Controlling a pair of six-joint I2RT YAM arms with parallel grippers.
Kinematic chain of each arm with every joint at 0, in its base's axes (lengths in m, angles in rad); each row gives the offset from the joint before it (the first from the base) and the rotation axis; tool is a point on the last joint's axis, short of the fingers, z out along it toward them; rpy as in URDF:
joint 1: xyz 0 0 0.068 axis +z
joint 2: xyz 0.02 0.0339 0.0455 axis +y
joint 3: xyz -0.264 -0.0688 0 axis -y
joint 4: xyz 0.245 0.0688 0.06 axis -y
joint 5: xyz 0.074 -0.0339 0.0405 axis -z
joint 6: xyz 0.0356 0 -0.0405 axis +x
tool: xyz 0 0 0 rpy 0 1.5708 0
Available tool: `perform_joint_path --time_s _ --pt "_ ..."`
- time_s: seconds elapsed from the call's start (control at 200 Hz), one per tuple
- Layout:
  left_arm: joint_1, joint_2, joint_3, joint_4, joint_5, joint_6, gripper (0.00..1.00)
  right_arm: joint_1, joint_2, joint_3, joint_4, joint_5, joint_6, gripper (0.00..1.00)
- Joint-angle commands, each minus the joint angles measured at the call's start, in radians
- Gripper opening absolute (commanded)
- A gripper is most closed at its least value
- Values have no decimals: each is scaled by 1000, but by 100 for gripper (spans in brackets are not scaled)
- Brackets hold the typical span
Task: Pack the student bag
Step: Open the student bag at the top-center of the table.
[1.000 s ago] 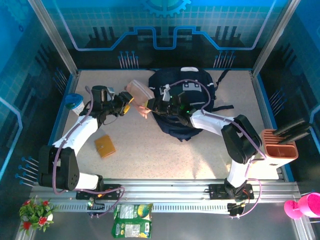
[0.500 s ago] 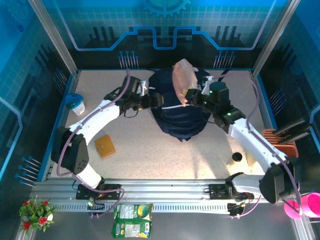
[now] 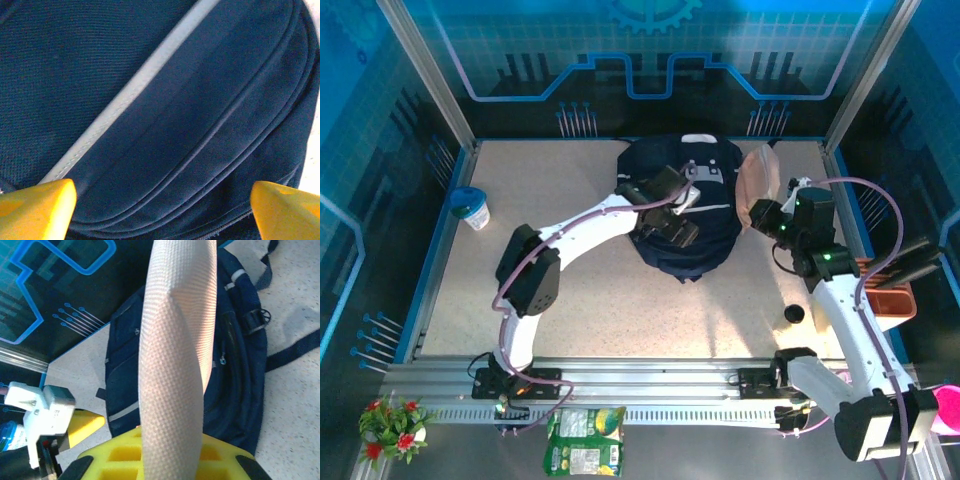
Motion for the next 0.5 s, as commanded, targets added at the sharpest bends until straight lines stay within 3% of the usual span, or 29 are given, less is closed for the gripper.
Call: perform_joint_path --time_s 0.0,0.195,0.335,0.495 --pt "-19 79 124 -138 -94 135 84 -24 -30 -27 5 -36 -18 7" --pt "-34 183 248 -225 -120 176 76 -50 -43 -50 18 -70 8 7" --pt "-31 271 408 -327 -197 109 60 -60 -51 -53 28 -86 22 7" --pt "-16 286 493 -347 -162 71 41 -67 -61 -55 24 -89 28 7"
